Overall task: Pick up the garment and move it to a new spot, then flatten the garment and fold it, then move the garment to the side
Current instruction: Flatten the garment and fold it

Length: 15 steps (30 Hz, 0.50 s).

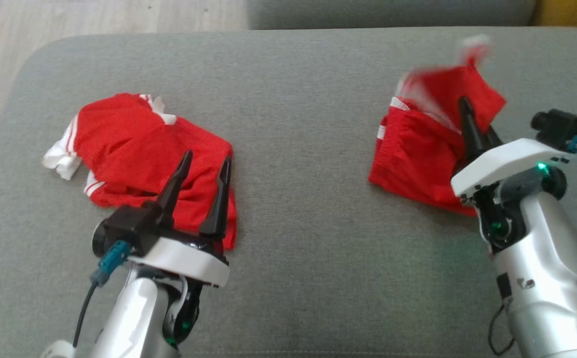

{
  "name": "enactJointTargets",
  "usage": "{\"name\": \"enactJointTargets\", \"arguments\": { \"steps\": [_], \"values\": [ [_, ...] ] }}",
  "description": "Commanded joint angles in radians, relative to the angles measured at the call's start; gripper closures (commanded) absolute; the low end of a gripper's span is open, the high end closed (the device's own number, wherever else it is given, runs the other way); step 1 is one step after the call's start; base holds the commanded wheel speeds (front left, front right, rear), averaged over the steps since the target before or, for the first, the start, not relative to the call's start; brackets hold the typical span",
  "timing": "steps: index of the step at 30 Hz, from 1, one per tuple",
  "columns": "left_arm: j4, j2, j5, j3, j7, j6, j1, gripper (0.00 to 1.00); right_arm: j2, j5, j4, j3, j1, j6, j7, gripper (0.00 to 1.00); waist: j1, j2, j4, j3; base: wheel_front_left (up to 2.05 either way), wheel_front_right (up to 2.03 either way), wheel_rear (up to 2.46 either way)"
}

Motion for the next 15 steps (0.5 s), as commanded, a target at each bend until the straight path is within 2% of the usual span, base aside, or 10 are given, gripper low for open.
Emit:
{"name": "enactJointTargets", "arguments": {
  "steps": [1,11,12,13,15],
  "values": [
    [-0.031,0.008,0.003,0.034,-0.005,0.001,-0.012,0.00,-0.014,0.014,-0.021,0.055,-0.014,-0.001,-0.013,1.00,0.0000,-0.0001,0.015,-0.006,0.00,0.00,0.00],
    [-0.031,0.008,0.003,0.038,-0.005,0.004,0.005,0.00,-0.031,0.049,0.067,0.250,-0.004,-0.001,-0.027,1.00,0.0000,-0.0001,0.037,-0.013,0.00,0.00,0.00],
    [-0.031,0.008,0.003,0.038,-0.005,0.006,0.007,0.00,-0.029,0.048,0.080,0.269,-0.003,-0.001,-0.025,0.86,0.0000,-0.0001,0.036,-0.014,0.00,0.00,0.00],
    [-0.032,0.008,0.002,0.039,-0.005,0.007,0.009,0.00,-0.025,0.046,0.091,0.292,-0.004,-0.001,-0.023,0.00,0.0000,-0.0001,0.033,-0.015,0.00,0.00,0.00],
    [-0.032,0.008,0.001,0.040,-0.005,0.009,0.012,0.00,-0.012,0.049,0.106,0.337,-0.005,-0.001,-0.028,0.00,0.0000,-0.0001,0.027,-0.016,0.00,0.00,0.00]
  ]
}}
